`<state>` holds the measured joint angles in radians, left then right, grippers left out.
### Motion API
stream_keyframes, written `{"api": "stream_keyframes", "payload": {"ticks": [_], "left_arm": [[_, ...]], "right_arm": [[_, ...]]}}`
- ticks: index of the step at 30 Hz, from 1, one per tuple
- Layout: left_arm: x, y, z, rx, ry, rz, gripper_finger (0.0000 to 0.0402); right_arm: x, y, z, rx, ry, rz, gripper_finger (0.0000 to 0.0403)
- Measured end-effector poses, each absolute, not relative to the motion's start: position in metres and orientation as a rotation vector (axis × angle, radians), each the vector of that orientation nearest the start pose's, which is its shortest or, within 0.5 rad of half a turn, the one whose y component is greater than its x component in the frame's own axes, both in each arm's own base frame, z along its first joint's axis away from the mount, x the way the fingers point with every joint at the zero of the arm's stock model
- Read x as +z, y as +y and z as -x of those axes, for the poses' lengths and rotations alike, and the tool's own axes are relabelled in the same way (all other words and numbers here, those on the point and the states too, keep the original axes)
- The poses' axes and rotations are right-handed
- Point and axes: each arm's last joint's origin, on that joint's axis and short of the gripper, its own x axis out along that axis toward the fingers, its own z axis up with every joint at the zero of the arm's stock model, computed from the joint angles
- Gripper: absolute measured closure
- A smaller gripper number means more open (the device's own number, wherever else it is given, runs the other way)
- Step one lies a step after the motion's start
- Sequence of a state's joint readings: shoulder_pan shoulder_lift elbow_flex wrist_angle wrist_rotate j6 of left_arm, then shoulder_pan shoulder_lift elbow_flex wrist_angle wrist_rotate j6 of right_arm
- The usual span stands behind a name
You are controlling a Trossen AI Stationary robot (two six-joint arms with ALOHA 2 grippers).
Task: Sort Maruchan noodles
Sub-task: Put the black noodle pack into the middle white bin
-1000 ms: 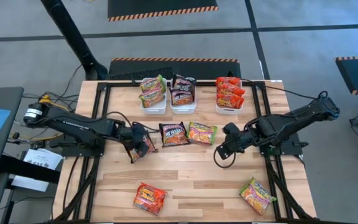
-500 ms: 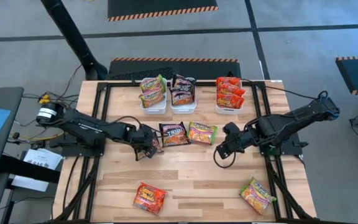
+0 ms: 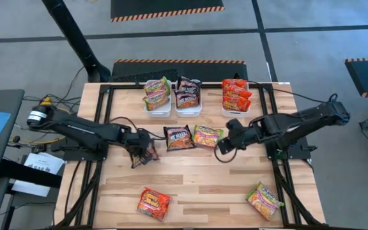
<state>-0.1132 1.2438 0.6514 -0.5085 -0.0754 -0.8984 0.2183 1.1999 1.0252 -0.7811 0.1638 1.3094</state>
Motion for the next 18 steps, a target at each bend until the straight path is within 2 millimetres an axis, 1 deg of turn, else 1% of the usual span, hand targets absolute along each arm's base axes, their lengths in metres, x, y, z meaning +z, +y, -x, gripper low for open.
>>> {"api": "stream_keyframes", "payload": {"ticks": [4,9,14,18], "left_arm": [[0.204,-0.024,-0.208,0.401,0.89,0.686,0.0401],[0.222,-0.023,-0.2,0.359,0.778,0.673,0.0401],[0.231,-0.022,-0.196,0.338,0.714,0.647,0.0401],[0.234,-0.022,-0.197,0.325,0.688,0.641,0.0401]], "right_arm": [[0.295,0.034,-0.239,-0.481,0.709,-0.993,0.0269],[0.308,0.021,-0.253,-0.328,0.572,-0.902,0.0269],[0.322,0.005,-0.262,-0.246,0.427,-0.839,0.0263],[0.326,-0.01,-0.264,-0.235,0.38,-0.832,0.0237]]}}
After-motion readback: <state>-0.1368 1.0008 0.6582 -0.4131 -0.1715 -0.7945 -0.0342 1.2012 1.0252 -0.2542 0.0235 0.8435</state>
